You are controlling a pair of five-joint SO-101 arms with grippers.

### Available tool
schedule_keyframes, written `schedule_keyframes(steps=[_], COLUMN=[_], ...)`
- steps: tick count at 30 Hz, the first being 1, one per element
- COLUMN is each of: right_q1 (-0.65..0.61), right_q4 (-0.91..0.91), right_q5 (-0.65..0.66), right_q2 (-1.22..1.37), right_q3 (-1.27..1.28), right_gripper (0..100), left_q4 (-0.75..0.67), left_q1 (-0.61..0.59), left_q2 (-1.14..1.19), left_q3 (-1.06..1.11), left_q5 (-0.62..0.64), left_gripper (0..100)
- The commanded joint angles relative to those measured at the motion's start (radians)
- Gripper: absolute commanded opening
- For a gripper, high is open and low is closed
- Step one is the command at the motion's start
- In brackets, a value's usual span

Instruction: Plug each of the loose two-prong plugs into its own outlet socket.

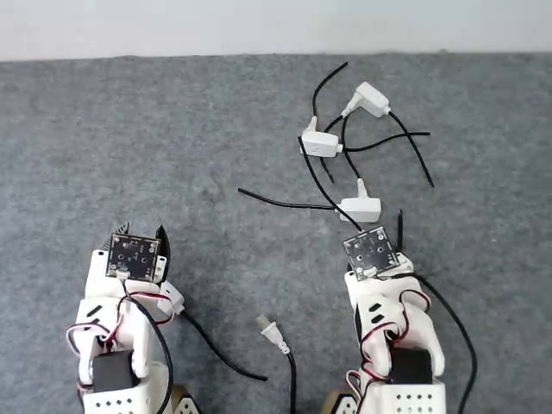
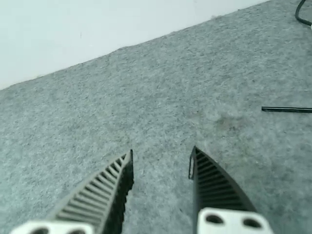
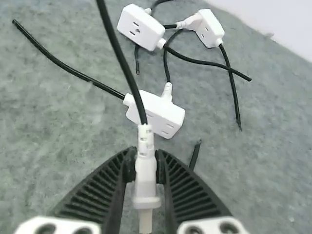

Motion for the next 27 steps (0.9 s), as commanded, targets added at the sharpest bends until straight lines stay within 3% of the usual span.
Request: schedule_keyframes(steps=[1,5,27], right_q1=[-0.051,-0.058,-0.114], right_q4=[-0.035,-0.047,-0.045], right_q5=[-0.006,-0.006,-0.006], right_q2=[-0.01,-0.01,-0.007], right_q3=[0.008,0.012,0.021], right_gripper=[0.8,0.8,0.8], left_q4=[-0.035,-0.095,-0.089], left_q1=[0.008,0.008,0.009], left_q2=[-0.015,-0.015,-0.015], left_q3=[-0.001,0.033,0.033], left_q5=[-0.014,-0.015,-0.012], left_gripper=[18,18,18])
